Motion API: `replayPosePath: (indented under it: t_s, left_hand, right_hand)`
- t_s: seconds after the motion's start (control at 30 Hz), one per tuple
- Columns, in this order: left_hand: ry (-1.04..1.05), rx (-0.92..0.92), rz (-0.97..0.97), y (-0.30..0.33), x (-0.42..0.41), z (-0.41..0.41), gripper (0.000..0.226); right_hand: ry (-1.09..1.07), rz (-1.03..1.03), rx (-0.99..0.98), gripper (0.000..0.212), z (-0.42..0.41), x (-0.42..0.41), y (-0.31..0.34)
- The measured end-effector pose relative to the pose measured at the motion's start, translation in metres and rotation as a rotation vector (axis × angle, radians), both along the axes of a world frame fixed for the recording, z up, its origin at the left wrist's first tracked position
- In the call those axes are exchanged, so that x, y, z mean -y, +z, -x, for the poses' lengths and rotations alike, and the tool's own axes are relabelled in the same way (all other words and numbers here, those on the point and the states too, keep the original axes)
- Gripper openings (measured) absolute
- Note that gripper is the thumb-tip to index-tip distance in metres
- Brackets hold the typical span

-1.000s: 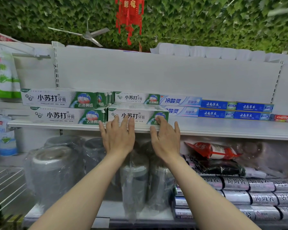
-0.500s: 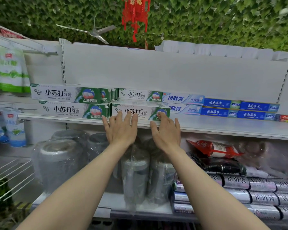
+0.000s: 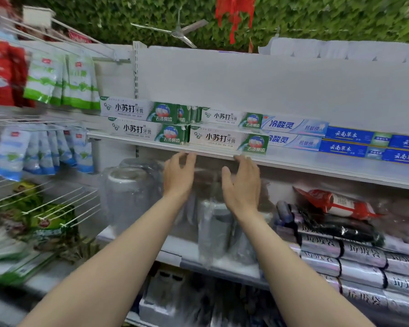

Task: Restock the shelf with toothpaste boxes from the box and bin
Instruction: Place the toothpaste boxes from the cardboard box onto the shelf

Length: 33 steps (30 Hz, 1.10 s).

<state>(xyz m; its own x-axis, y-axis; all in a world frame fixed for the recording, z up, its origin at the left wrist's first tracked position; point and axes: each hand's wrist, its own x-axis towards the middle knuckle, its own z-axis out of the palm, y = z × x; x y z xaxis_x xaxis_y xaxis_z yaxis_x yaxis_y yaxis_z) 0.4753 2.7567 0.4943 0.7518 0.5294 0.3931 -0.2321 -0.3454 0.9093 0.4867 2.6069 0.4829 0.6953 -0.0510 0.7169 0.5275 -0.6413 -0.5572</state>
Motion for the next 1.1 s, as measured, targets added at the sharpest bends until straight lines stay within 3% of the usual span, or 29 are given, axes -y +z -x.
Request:
replayPosePath:
  t_s: [0.13, 0.23, 0.53, 0.7, 0.83, 0.97, 1.1]
  left_hand:
    - [-0.118, -0.057, 0.502, -0.033, -0.015, 0.016, 0.035]
    - [-0.18, -0.089, 0.683, -0.057, -0.031, 0.03, 0.032]
    - [-0.221, -0.276, 0.681, -0.112, -0.103, 0.038, 0.037]
    - [-0.203, -0.397, 0.701, -0.155, -0.144, 0.04, 0.021]
    - [-0.208, -0.475, 0.755, -0.203, -0.167, 0.043, 0.023]
    - [-0.194, -0.567, 0.772, -0.249, -0.18, 0.052, 0.007]
    - [-0.159, -0.67, 0.771, -0.303, -0.186, 0.062, 0.007]
  right_hand:
    - [0.149, -0.182, -0.189, 0.039, 0.012, -0.021, -0.021]
    - [0.275, -0.345, -0.451, 0.037, 0.019, -0.041, -0.034]
    - [0.284, -0.478, -0.733, 0.04, 0.023, -0.117, -0.081]
    - [0.216, -0.448, -0.828, 0.038, 0.03, -0.161, -0.128]
    - [0.15, -0.412, -0.928, 0.039, 0.039, -0.183, -0.174]
    - [0.108, -0.384, -1.026, 0.039, 0.048, -0.194, -0.228]
    - [0.067, -0.336, -1.1, 0.038, 0.055, -0.198, -0.284]
